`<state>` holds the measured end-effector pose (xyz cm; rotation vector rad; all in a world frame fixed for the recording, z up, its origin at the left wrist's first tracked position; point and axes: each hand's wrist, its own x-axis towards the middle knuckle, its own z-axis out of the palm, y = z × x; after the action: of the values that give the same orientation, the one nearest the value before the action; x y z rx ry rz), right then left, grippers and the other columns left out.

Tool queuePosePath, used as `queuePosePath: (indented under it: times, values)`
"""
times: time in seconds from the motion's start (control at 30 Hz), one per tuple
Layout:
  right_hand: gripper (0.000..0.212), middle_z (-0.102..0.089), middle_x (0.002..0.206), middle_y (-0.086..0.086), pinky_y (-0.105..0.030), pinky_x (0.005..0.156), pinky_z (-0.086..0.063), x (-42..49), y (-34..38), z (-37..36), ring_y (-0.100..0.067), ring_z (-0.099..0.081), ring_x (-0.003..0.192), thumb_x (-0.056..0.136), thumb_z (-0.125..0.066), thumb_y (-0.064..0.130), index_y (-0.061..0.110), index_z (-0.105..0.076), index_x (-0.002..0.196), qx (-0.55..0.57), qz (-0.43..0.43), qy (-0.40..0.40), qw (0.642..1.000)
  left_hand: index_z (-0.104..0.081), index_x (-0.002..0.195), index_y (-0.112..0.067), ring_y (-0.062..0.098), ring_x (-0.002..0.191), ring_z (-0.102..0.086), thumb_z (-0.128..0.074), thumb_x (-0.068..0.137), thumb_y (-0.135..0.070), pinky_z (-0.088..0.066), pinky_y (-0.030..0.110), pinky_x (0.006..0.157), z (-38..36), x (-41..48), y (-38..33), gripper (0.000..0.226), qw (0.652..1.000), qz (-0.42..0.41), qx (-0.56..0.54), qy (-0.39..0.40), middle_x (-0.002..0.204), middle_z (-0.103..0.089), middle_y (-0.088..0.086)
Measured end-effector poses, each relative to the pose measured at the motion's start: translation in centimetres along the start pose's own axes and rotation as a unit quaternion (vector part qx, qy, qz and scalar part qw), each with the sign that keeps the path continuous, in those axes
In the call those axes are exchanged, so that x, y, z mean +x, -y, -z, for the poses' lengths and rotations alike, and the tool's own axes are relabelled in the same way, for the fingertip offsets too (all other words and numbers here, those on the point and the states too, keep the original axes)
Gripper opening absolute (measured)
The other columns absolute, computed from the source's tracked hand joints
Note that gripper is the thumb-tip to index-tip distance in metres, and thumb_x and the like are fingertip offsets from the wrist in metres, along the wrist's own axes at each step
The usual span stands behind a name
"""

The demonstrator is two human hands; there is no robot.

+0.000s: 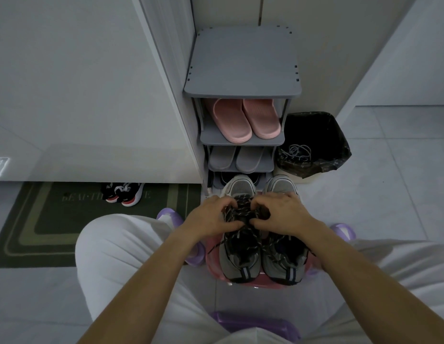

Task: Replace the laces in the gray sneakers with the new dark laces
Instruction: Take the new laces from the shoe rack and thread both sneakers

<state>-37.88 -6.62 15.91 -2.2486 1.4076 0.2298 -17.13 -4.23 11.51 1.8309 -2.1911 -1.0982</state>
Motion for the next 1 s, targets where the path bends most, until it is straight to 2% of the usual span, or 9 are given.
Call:
queuePosePath:
  times: [0.1,0.17,0.23,0.33,0.53,0.6,0.7,0.8,1.0]
  values:
    - [0.036,-0.057,0.106,0.011,-0.037,0.098,-0.028,-0.1,-0.2,-0.2,-0.013,-0.052,0.108,0.077,-0.056,0.058,0.038,-0.050,0.107,0.004,-0.002,-0.005,1.000,-0.048,0.107,-0.043,0.009,0.099,-0.049,-0.053,0.065,-0.072,-0.046,0.033,0.085,0.3,-0.1,-0.2,0.052,1.000,0.001,-0.005,0.004,0.106,-0.054,-0.008]
    - [0.039,-0.056,0.100,0.013,-0.037,0.097,-0.027,0.1,0.0,-0.1,-0.013,-0.054,0.106,0.076,-0.060,0.055,0.036,-0.048,0.108,0.048,-0.015,0.002,0.999,-0.048,0.109,-0.042,0.008,0.098,-0.050,-0.058,0.066,-0.068,-0.047,0.031,0.084,0.2,-0.2,-0.3,0.051,0.999,0.004,-0.031,0.009,0.108,-0.053,-0.007]
    - [0.048,-0.058,0.107,0.013,-0.038,0.099,-0.027,0.5,0.0,-0.1,-0.013,-0.053,0.109,0.075,-0.061,0.053,0.038,-0.045,0.118,0.071,-0.020,0.016,0.997,-0.048,0.112,-0.042,0.007,0.096,-0.052,-0.062,0.067,-0.063,-0.048,0.029,0.084,0.0,-0.3,-0.3,0.052,0.998,0.007,-0.068,0.008,0.109,-0.053,-0.006]
    - [0.058,-0.058,0.122,0.011,-0.040,0.103,-0.025,1.1,0.2,-0.3,-0.014,-0.052,0.114,0.074,-0.060,0.053,0.038,-0.041,0.128,0.044,-0.010,0.038,0.998,-0.048,0.117,-0.039,0.008,0.099,-0.053,-0.070,0.071,-0.051,-0.044,0.024,0.085,0.0,-0.1,-0.3,0.052,0.997,0.007,-0.076,0.017,0.115,-0.052,-0.004]
    - [0.059,-0.060,0.118,0.010,-0.040,0.103,-0.027,1.7,0.2,-0.5,-0.015,-0.054,0.111,0.072,-0.059,0.055,0.037,-0.042,0.126,0.042,-0.023,0.044,0.998,-0.046,0.127,-0.028,0.011,0.102,-0.051,-0.074,0.076,-0.035,-0.039,0.020,0.082,0.9,-0.1,-1.3,0.059,0.995,0.016,-0.089,0.038,0.116,-0.049,-0.001]
    - [0.060,-0.060,0.119,0.010,-0.040,0.101,-0.027,1.7,0.3,-0.5,-0.015,-0.054,0.112,0.073,-0.058,0.056,0.039,-0.041,0.128,0.030,-0.018,0.054,0.998,-0.043,0.131,-0.028,0.011,0.105,-0.051,-0.074,0.075,-0.037,-0.041,0.022,0.086,1.1,0.0,-1.5,0.065,0.995,0.023,-0.078,0.052,0.118,-0.048,-0.002]
    - [0.059,-0.060,0.115,0.010,-0.039,0.098,-0.027,1.8,0.3,-0.3,-0.016,-0.054,0.109,0.071,-0.059,0.057,0.039,-0.042,0.124,0.016,-0.015,0.060,0.998,-0.039,0.129,-0.041,0.016,0.109,-0.053,-0.069,0.068,-0.055,-0.047,0.034,0.093,1.3,0.3,-1.1,0.070,0.997,0.039,-0.021,0.068,0.122,-0.051,-0.002]
    - [0.052,-0.060,0.112,0.010,-0.038,0.096,-0.028,1.6,-0.2,0.1,-0.016,-0.054,0.107,0.070,-0.060,0.055,0.040,-0.043,0.117,0.026,-0.014,0.055,0.998,-0.037,0.122,-0.050,0.017,0.099,-0.055,-0.058,0.064,-0.064,-0.050,0.041,0.087,2.1,0.1,-0.6,0.063,0.996,0.054,0.022,0.072,0.115,-0.054,-0.002]
    - [0.057,-0.055,0.128,0.010,-0.042,0.104,-0.026,0.5,-0.3,-0.3,-0.017,-0.047,0.121,0.079,-0.055,0.060,0.043,-0.038,0.131,0.043,-0.018,0.044,0.998,-0.038,0.135,-0.040,-0.001,0.081,-0.052,-0.064,0.084,-0.041,-0.039,0.014,0.068,1.3,-1.1,-0.9,0.057,0.991,0.049,-0.106,0.062,0.101,-0.053,-0.007]
